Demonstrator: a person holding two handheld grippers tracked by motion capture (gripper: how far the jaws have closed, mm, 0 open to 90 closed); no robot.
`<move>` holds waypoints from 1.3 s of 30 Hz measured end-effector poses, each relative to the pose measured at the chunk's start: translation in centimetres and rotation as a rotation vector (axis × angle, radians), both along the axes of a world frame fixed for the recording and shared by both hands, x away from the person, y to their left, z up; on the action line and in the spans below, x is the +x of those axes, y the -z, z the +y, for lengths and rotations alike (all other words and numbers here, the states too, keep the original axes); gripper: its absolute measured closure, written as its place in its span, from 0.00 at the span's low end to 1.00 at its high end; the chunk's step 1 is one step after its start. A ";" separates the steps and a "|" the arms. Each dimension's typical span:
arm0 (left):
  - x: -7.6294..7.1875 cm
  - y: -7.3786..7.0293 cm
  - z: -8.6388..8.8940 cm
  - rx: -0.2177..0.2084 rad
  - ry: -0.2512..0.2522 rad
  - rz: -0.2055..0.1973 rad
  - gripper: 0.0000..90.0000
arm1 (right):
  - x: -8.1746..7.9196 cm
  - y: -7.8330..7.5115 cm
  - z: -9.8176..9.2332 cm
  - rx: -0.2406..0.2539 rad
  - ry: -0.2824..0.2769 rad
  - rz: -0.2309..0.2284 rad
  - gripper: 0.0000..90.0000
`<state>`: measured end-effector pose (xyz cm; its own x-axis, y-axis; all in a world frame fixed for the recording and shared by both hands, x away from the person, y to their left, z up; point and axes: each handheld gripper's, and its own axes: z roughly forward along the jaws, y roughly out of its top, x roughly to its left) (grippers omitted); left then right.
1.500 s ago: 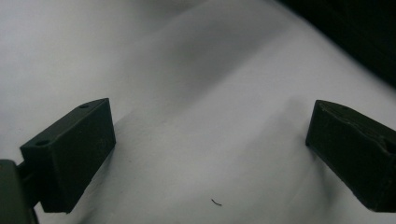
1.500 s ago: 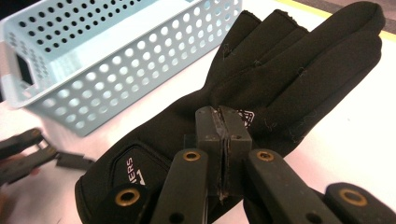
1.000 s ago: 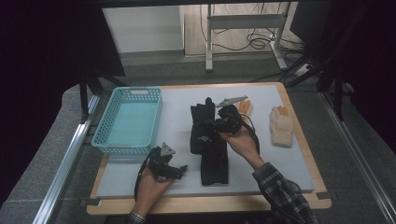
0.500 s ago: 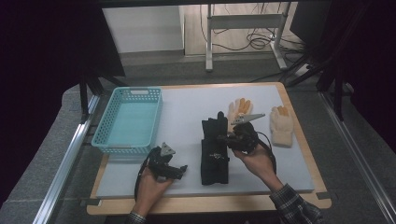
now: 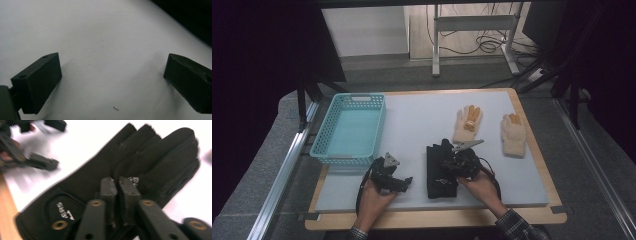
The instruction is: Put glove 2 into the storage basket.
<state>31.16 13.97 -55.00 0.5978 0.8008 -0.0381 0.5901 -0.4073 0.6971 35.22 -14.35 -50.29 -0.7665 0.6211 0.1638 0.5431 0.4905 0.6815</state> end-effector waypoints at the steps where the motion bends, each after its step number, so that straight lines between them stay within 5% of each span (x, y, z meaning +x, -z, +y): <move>1: 0.0 0.0 0.0 0.000 0.000 0.000 0.02 | 0.0 0.2 0.1 -0.004 0.001 0.003 0.84; 7: 0.0 0.0 0.0 -0.002 -0.001 0.005 0.02 | -0.2 -1.1 -0.9 0.020 0.014 -0.051 0.72; 12: 0.1 0.0 0.1 -0.009 -0.003 0.008 0.02 | 0.0 -1.9 -2.9 0.041 0.043 -0.066 0.81; 14: 0.0 -0.1 0.3 -0.012 -0.003 0.007 0.04 | 0.0 -1.4 -4.2 0.021 0.046 -0.063 0.96; 22: -1.1 -0.2 1.8 0.010 -0.050 0.021 0.04 | -1.5 1.2 -5.6 -0.037 0.021 -0.060 0.98; 30: -2.1 0.1 3.4 -0.002 -0.076 0.016 0.03 | -2.6 2.5 -4.2 -0.028 -0.034 -0.074 0.98; 39: -2.2 0.1 4.4 -0.005 -0.014 0.001 0.08 | -2.8 2.7 -1.3 -0.027 -0.087 -0.080 0.96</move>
